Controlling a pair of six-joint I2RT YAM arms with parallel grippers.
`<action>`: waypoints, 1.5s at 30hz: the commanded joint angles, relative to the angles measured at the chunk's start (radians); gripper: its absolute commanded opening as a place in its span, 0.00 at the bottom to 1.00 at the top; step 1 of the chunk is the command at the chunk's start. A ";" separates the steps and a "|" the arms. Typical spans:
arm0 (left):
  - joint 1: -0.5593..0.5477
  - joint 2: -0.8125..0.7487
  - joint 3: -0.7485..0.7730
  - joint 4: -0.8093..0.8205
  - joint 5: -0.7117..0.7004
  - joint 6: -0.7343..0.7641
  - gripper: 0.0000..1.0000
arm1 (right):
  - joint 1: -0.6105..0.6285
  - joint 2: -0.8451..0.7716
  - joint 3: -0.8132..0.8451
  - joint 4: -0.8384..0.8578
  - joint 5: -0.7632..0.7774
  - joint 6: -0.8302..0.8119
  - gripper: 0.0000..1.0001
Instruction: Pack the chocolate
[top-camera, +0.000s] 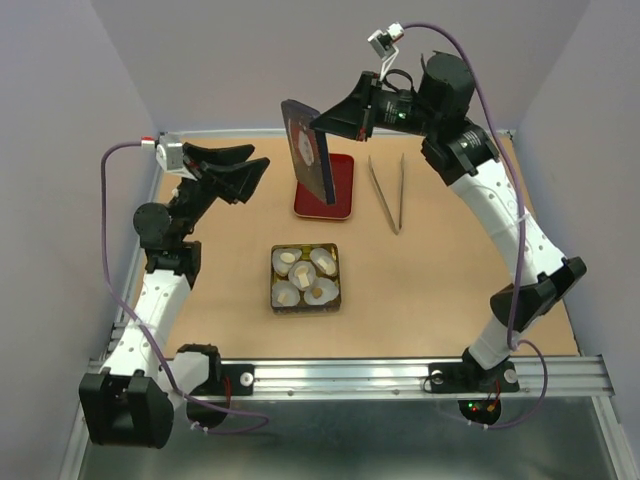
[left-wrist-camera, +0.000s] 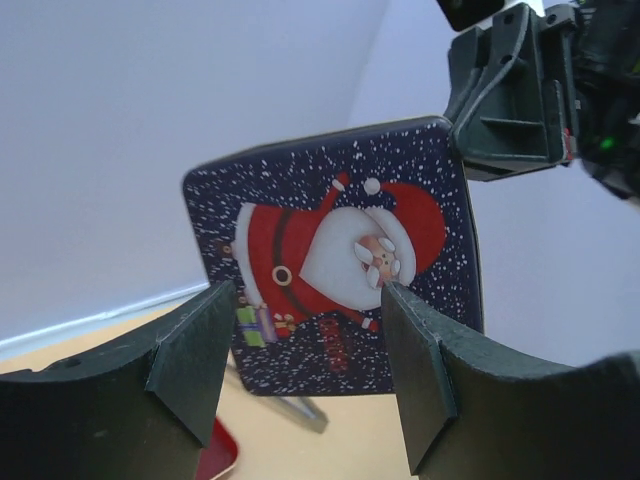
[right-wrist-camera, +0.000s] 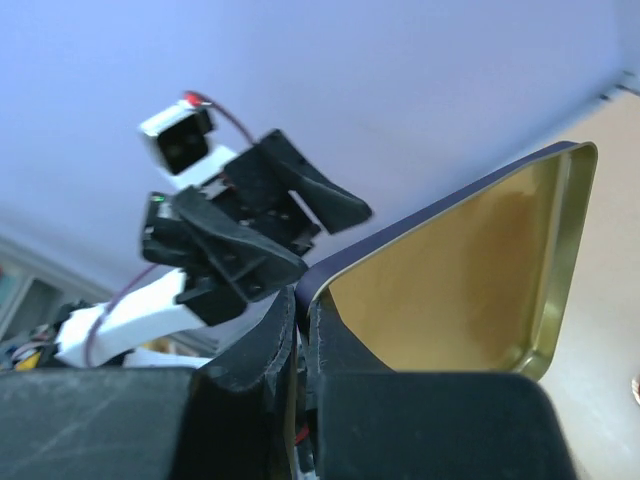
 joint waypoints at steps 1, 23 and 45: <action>0.024 -0.016 0.047 0.212 0.118 -0.179 0.71 | 0.007 -0.064 -0.030 0.254 -0.190 0.155 0.00; 0.144 -0.072 0.007 0.334 0.089 -0.400 0.75 | 0.005 -0.163 -0.271 1.081 -0.332 0.792 0.00; 0.090 0.048 -0.007 0.805 0.141 -0.825 0.80 | 0.007 -0.150 -0.320 1.289 -0.326 0.956 0.01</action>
